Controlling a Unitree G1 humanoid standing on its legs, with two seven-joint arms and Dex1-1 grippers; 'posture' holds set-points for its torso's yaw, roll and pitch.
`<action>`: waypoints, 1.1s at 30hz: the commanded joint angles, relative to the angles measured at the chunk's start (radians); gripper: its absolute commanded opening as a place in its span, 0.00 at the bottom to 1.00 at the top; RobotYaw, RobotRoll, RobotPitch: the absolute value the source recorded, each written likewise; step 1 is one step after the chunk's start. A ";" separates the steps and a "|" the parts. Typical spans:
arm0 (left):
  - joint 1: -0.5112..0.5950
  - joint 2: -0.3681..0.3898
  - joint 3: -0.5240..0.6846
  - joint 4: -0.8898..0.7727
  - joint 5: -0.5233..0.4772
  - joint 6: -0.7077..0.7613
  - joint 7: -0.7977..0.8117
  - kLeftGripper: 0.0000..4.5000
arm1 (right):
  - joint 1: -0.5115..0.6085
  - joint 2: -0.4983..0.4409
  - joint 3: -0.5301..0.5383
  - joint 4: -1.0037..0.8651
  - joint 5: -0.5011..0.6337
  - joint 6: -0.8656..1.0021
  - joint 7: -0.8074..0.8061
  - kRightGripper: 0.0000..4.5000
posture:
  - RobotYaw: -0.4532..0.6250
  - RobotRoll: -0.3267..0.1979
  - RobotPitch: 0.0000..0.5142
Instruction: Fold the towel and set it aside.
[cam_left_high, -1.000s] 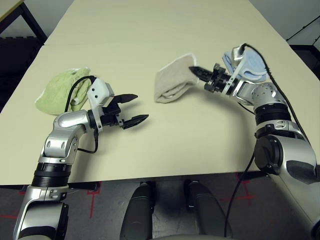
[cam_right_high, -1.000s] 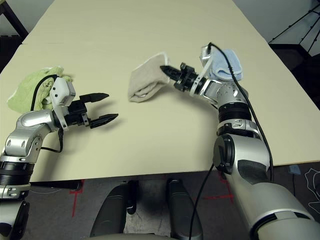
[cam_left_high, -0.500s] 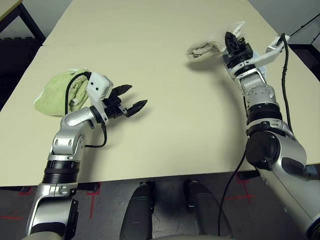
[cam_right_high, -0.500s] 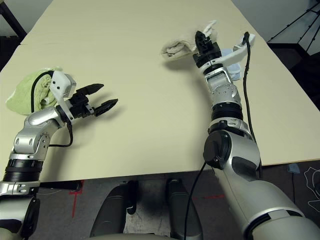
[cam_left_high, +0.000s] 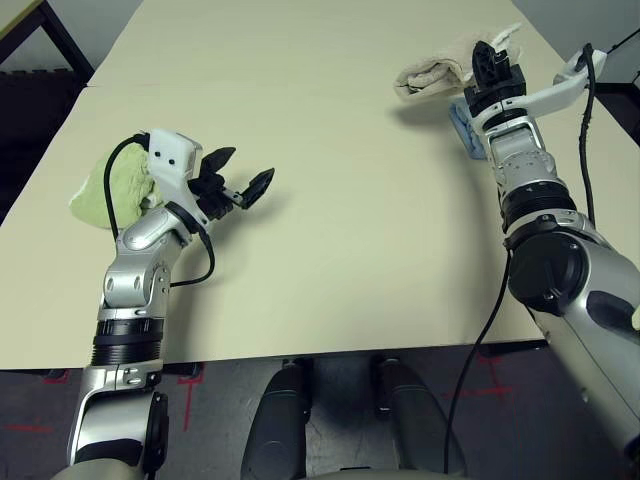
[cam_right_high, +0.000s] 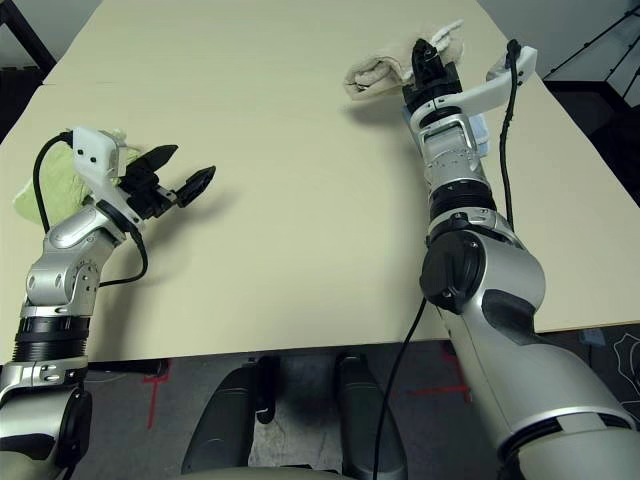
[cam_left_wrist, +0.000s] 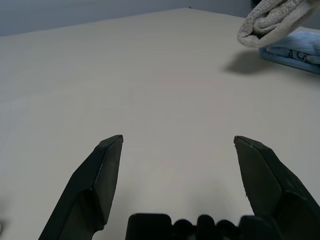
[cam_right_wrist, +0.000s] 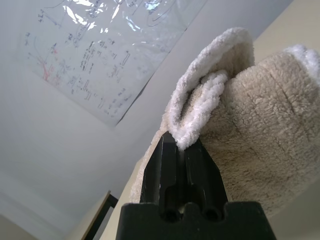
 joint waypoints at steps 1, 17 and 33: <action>-0.010 0.018 0.013 -0.016 -0.008 0.013 0.005 1.00 | -0.022 -0.030 -0.018 0.021 0.000 -0.030 -0.002 0.01 | 0.41 0.62 0.63; 0.033 0.031 0.034 -0.085 -0.022 0.051 0.022 1.00 | -0.110 -0.119 -0.068 0.080 0.006 -0.099 0.009 0.01 | 0.44 0.62 0.66; 0.051 0.031 0.030 -0.105 -0.038 0.070 0.032 1.00 | -0.044 -0.157 -0.068 0.082 -0.059 -0.170 -0.057 0.01 | 0.43 0.62 0.69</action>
